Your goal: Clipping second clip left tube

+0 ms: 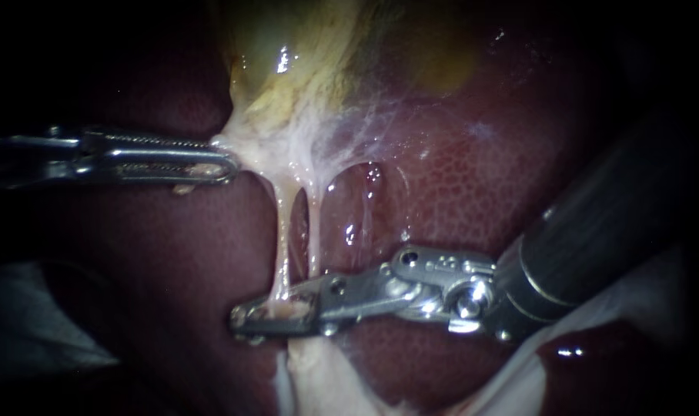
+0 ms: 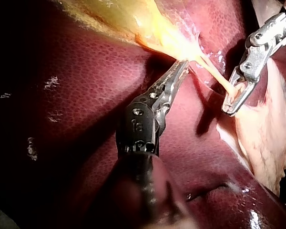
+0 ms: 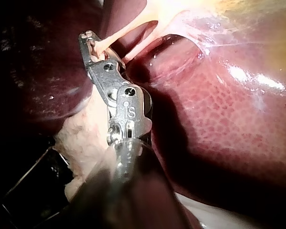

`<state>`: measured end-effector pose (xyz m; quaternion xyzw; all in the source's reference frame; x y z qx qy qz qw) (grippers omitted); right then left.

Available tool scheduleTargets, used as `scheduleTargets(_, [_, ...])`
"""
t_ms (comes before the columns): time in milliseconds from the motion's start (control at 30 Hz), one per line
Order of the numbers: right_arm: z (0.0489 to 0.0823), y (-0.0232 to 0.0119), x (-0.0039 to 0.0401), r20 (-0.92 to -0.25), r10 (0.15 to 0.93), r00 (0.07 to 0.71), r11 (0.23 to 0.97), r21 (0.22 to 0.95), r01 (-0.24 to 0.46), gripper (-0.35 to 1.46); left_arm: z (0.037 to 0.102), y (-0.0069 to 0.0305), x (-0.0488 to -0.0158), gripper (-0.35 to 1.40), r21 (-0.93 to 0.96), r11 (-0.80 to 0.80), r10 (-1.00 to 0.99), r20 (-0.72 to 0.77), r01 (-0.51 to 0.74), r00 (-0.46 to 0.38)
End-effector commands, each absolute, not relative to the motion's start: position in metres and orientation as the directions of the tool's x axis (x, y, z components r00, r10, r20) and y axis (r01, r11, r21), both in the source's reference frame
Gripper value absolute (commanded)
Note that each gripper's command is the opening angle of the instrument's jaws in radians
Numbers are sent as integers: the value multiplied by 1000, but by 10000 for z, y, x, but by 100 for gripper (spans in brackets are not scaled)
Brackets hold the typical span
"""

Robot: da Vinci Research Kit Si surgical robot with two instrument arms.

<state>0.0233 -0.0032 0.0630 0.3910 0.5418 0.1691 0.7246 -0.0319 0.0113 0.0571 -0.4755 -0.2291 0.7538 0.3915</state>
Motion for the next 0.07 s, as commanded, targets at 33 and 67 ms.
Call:
scheduleTargets(33, [630, -32, 234, -653, 669, 356, 637, 750, 179, -35, 571, 113, -319, -35, -718, -589, 808, -537, -371, -242])
scheduleTargets(67, [630, -32, 234, -653, 669, 356, 637, 750, 179, -35, 571, 114, -319, -35, -718, -589, 808, -537, -371, -242])
